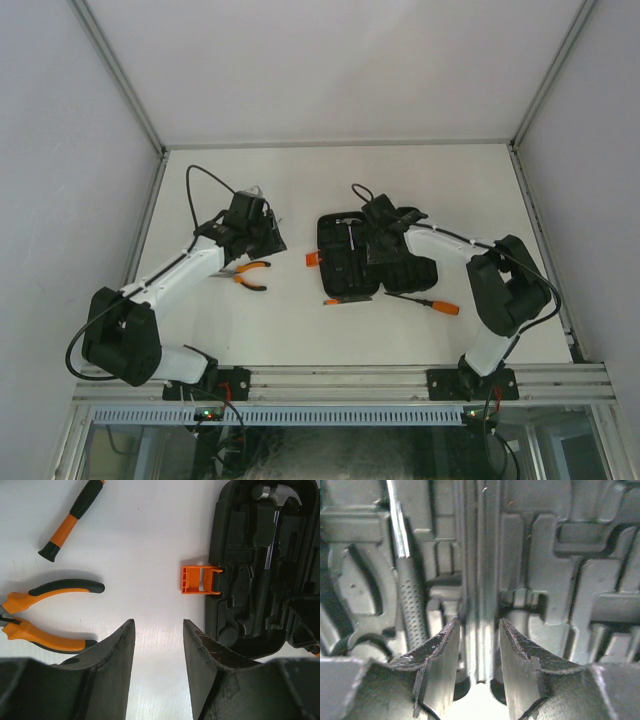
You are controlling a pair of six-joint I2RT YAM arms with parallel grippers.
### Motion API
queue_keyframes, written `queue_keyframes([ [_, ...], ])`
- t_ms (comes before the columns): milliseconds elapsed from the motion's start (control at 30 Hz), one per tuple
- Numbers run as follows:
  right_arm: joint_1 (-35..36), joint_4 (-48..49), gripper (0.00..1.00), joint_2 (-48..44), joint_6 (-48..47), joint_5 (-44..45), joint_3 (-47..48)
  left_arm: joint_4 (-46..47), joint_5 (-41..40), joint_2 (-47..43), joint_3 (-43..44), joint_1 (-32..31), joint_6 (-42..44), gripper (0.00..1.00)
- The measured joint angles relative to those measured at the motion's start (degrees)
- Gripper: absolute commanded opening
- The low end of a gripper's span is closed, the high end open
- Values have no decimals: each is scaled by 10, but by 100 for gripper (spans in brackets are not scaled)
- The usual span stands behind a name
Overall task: Sort the tools into containers
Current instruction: Move the storage box to the center of the board.
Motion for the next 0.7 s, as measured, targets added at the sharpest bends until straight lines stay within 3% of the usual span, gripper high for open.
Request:
queue_keyframes([
  [333,-25,-16,21,39,-31,-25,40,-1,0,0,0,0,0,47],
  [533,-40,-15,22,57,-62,-26,62,-2,0,0,0,0,1,47],
  [700,-44,-12,30,60,-93,-27,69,-5,-1,0,0,0,1,48],
])
